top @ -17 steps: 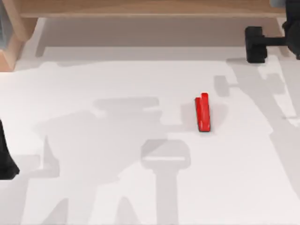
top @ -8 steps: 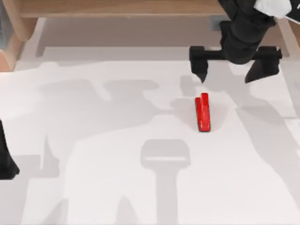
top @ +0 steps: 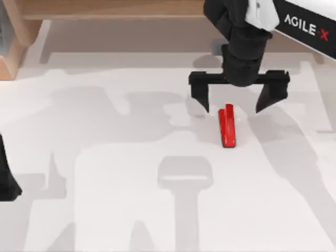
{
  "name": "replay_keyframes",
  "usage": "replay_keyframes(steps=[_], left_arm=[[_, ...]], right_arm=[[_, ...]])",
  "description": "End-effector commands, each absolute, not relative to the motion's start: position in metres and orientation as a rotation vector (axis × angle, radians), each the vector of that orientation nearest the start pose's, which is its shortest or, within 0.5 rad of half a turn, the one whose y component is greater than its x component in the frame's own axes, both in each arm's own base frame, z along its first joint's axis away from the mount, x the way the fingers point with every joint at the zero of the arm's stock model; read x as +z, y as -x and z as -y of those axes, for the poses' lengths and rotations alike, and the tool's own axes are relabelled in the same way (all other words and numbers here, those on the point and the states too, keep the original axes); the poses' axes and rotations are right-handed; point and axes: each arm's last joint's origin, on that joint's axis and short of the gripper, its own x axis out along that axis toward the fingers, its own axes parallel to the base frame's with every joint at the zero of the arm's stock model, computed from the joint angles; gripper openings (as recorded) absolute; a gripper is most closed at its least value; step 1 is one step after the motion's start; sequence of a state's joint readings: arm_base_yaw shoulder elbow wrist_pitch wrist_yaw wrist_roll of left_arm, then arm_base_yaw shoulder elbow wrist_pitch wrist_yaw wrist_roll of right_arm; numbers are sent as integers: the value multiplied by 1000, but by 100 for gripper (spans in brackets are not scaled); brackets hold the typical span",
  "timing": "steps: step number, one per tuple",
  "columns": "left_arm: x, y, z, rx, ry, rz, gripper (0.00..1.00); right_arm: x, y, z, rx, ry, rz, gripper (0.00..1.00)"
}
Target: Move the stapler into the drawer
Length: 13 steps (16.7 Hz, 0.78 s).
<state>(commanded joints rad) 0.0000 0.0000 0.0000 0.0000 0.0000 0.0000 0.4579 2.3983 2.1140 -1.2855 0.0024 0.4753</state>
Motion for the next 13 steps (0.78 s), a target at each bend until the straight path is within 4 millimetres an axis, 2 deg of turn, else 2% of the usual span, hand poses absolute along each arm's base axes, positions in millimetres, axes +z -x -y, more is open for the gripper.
replay_keyframes(steps=[5, 11, 13], left_arm=[[160, -106, 1, 0, 0, 0, 100], [160, -106, 1, 0, 0, 0, 100], [160, -106, 1, 0, 0, 0, 100]], right_arm=[[167, -422, -212, -4, -9, -1571, 100], [123, -422, -214, -1, -8, -1568, 100], [119, -421, -214, -2, -7, -1571, 100]])
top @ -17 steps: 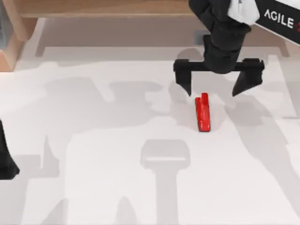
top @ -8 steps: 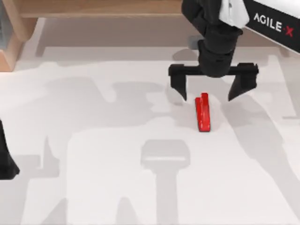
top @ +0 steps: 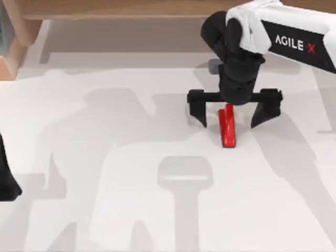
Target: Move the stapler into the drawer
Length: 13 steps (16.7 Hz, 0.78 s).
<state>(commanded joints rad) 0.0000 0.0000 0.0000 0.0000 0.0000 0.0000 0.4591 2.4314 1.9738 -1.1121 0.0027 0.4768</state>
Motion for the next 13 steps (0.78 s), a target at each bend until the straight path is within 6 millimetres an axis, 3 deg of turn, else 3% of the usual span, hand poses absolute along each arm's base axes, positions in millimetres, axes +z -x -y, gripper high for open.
replay_keyframes(steps=[2, 13], left_arm=[[160, -106, 1, 0, 0, 0, 100], [160, -106, 1, 0, 0, 0, 100]], right_arm=[[119, -421, -214, -2, -7, -1571, 100], [119, -421, -214, -2, -7, -1571, 17]])
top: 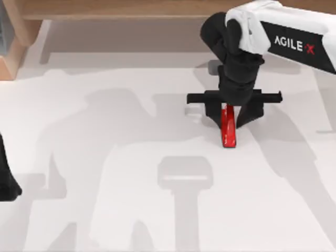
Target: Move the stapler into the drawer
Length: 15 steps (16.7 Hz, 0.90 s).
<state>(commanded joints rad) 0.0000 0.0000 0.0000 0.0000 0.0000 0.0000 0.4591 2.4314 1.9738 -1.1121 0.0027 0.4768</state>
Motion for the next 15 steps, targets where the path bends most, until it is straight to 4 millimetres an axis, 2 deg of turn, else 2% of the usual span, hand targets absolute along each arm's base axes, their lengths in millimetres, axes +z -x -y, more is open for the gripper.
replay_keyframes(steps=[2, 3, 12, 15], left_arm=[[160, -106, 1, 0, 0, 0, 100], [160, -106, 1, 0, 0, 0, 100], [160, -106, 1, 0, 0, 0, 100], [160, -106, 1, 0, 0, 0, 100]], right_arm=[[119, -421, -214, -2, -7, -1571, 2], [119, -421, -214, -2, -7, -1571, 0], [121, -422, -213, -4, -9, -1569, 0], [136, -422, -214, -4, -9, -1571, 0]])
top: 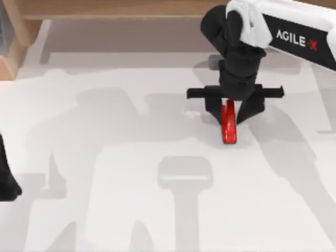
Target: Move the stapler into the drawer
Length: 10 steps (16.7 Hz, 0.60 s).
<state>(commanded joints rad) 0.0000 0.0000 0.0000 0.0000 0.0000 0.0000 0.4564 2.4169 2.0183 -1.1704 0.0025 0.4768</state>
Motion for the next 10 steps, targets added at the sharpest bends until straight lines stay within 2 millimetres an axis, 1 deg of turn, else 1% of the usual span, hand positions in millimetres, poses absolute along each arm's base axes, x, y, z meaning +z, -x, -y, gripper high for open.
replay_keyframes(steps=[2, 3, 7, 8, 9, 10], left_arm=[[160, -106, 1, 0, 0, 0, 100], [160, -106, 1, 0, 0, 0, 100], [160, -106, 1, 0, 0, 0, 100], [160, -106, 1, 0, 0, 0, 100], [160, -106, 1, 0, 0, 0, 100], [160, -106, 1, 0, 0, 0, 100]], right_arm=[[147, -422, -213, -5, -9, -1571, 0], [149, -422, -213, -5, -10, -1570, 0], [147, -422, -213, -6, -10, -1573, 0], [153, -424, -211, 2, -16, -1563, 0], [164, -426, -207, 20, -23, -1546, 0], [179, -429, -201, 45, -29, -1523, 0]])
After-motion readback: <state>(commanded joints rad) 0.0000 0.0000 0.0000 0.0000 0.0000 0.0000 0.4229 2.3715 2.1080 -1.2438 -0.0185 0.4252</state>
